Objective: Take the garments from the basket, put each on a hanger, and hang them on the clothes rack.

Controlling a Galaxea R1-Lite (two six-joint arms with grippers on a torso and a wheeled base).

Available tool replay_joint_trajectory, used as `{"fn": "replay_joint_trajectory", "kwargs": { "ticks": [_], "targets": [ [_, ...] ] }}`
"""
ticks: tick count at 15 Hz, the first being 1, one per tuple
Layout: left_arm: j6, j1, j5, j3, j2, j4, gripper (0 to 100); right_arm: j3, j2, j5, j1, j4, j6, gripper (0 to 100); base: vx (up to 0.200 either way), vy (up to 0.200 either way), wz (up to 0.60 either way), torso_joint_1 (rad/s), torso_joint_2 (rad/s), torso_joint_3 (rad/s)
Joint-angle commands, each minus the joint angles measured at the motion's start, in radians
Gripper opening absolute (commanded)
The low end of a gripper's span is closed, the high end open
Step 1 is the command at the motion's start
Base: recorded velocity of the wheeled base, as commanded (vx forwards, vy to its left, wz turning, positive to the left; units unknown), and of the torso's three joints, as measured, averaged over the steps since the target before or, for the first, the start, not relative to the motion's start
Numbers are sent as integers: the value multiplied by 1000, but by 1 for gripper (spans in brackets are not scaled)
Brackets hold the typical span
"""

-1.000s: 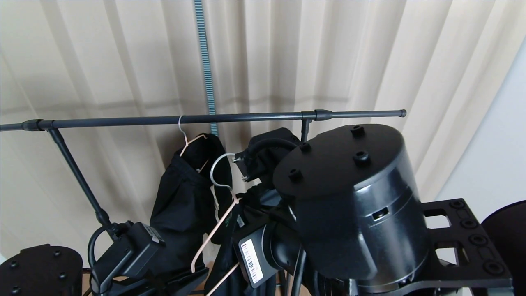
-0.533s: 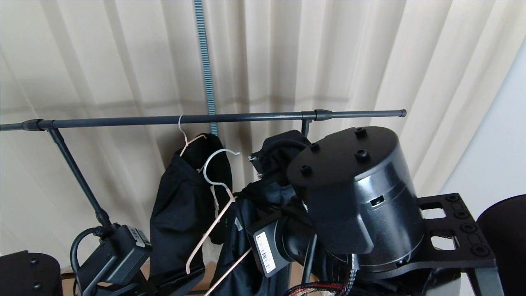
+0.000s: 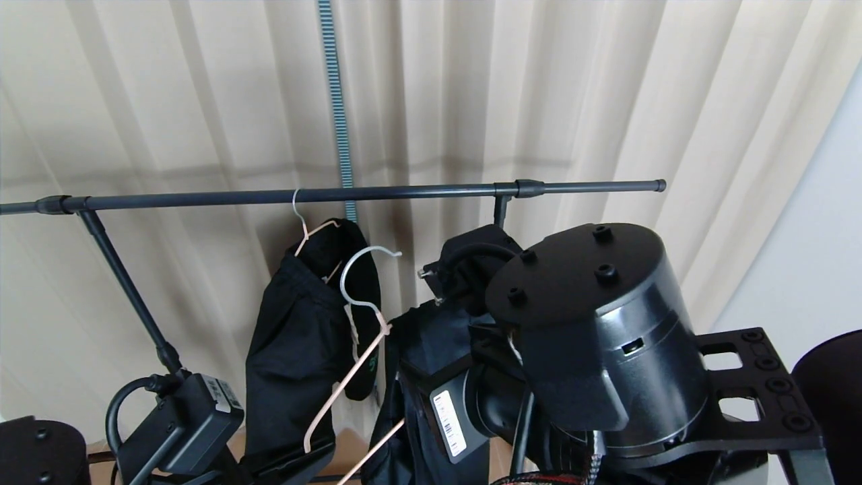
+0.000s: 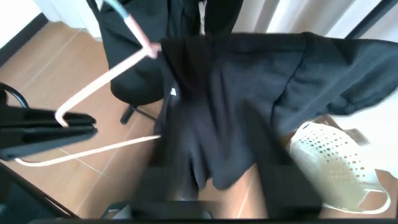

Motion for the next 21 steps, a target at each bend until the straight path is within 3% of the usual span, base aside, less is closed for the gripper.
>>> {"fn": "replay_joint_trajectory", "kwargs": {
  "ticks": [1,5,8,9,11,12,15,18,21],
  "targets": [
    [0,-1,-1,-1,-8,-1,0,47,-53,8,-6,5,-27,100,0,0,0,0,0,0],
    [6,-1,-21,7,-17,-1,0,143,-162,78,-52,3,-153,100,0,0,0,0,0,0],
    [57,4,-71,34,-34,-1,0,214,-290,230,-138,5,-396,100,0,0,0,0,0,0],
    [57,4,-73,34,-35,-1,0,218,-299,248,-153,5,-419,100,0,0,0,0,0,0],
    [58,4,-82,41,-38,-1,0,226,-356,425,-285,26,-609,100,0,0,0,0,0,0],
    [74,4,-93,50,-38,-1,0,211,-359,577,-394,68,-742,100,0,0,0,0,0,0],
    [92,1,-102,61,-40,-1,0,166,-329,873,-517,167,-983,100,0,0,0,0,0,0],
    [114,1,-139,71,-54,-1,0,50,-244,1048,-580,330,-1167,100,0,0,0,0,0,0],
    [123,-2,-145,82,-74,-1,0,-81,-145,1160,-584,506,-1253,100,0,0,0,0,0,0]
  ]
}}
